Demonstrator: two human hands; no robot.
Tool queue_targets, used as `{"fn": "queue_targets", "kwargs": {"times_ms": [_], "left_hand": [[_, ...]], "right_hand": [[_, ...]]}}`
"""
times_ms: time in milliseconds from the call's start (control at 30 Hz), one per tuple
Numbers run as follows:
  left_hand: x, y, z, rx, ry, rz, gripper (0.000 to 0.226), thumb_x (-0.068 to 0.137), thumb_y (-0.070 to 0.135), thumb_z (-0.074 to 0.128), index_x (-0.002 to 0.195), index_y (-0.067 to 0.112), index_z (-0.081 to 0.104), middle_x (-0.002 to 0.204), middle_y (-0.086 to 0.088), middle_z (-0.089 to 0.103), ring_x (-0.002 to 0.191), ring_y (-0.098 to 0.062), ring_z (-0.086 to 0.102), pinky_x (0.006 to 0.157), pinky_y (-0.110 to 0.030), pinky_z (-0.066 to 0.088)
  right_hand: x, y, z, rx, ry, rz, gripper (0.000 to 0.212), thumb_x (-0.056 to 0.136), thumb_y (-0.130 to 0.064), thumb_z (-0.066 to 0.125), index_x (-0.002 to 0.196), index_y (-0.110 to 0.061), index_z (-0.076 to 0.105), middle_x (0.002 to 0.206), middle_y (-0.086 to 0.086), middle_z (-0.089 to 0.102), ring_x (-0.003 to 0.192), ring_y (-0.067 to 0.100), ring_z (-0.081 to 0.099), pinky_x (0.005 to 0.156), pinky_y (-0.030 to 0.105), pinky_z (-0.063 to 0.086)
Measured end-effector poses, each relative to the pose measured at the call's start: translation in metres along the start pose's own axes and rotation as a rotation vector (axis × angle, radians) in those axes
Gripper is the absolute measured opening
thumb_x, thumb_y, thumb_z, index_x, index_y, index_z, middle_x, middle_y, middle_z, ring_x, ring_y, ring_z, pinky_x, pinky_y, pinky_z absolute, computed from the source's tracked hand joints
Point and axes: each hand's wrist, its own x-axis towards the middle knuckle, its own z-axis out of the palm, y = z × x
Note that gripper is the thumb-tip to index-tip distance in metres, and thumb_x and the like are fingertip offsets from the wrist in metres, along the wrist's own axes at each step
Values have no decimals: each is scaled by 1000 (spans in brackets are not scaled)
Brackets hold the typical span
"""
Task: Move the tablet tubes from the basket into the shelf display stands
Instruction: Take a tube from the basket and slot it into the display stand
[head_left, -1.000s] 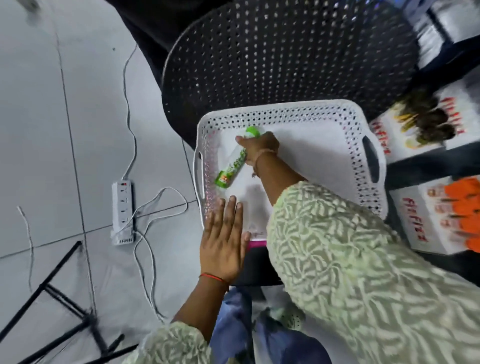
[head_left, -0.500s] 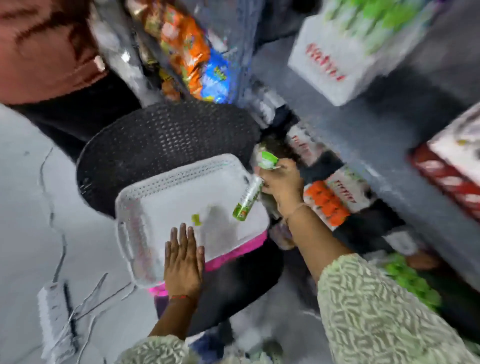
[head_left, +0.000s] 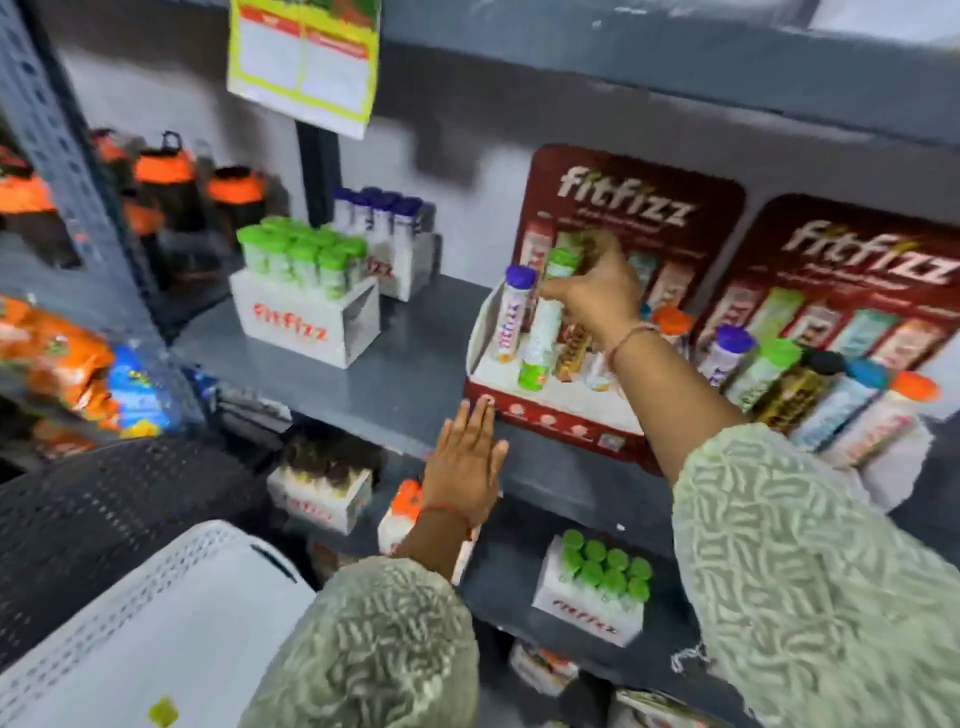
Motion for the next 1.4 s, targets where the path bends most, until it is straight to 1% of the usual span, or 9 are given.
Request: {"fn": "queue_targets", "kwargs": {"times_ms": [100,233,433,700,867,1000,1200,1300,1400], "left_hand": [[0,-2,9,40,2,10,47,94,15,45,135,-2,30,147,-18,26,137,-38,18,113,-44,8],[-1,-2,9,43,30,21,45,88,7,57,128,-5,41,138,-23,41,129,-45,32,106,-55,16],[-1,-4,12,53,6,14,46,95,18,43,136,3,28,148,-15,27,138,-33,16,111,-38,2],[-1,-6,12,118,-38,5,48,99,27,29,140,8,16,153,-10,15,141,-23,4,112,-31,-6],[-3,-5,9,161,-72,14,72,87,51,-12,141,11,13,153,-6,14,141,-19,0,112,-31,-7],[-3,-5,9,151,-86,-10,49,99,31,22,141,10,10,154,-8,11,141,-20,-2,112,-30,-9],[-1,-4,7,184,-119,-19,50,99,33,19,142,12,6,155,-6,6,141,-19,-5,111,-30,-10],[-1,-3,6,198,-143,-16,50,99,33,18,142,11,4,155,-7,6,141,-20,-5,112,-32,-8],[-1,-4,5,208,-170,-14,51,99,33,17,142,10,2,155,-9,4,141,-21,-6,112,-32,-9]], "right_hand": [[17,-11,-4,-112,-80,-49,55,59,-10,78,111,-10,60,99,6,65,88,14,56,80,23,45],[33,-20,-11,-241,-130,-117,39,61,-6,74,98,-13,66,88,2,60,80,13,53,59,17,41],[44,-28,-20,-595,-292,-186,36,62,-11,79,95,-7,64,86,3,58,80,17,52,55,24,36],[38,-40,-15,-852,-444,-253,53,72,-35,75,112,-1,62,120,17,63,110,31,58,90,33,46],[40,-49,-22,-914,-574,-160,54,71,-22,78,119,-4,60,119,15,66,105,28,62,83,29,46],[41,-45,-24,-948,-493,-170,52,73,-29,76,112,2,60,111,16,65,100,30,60,74,31,44],[43,-38,-26,-978,-432,-192,37,72,-33,76,83,-10,50,71,2,48,80,25,50,48,24,29],[40,-42,-22,-999,-454,-181,42,71,-36,76,72,-8,44,66,0,43,78,25,50,53,28,35],[35,-50,-17,-1056,-480,-185,42,70,-36,77,82,-7,49,81,7,52,80,26,52,67,30,39]]}}
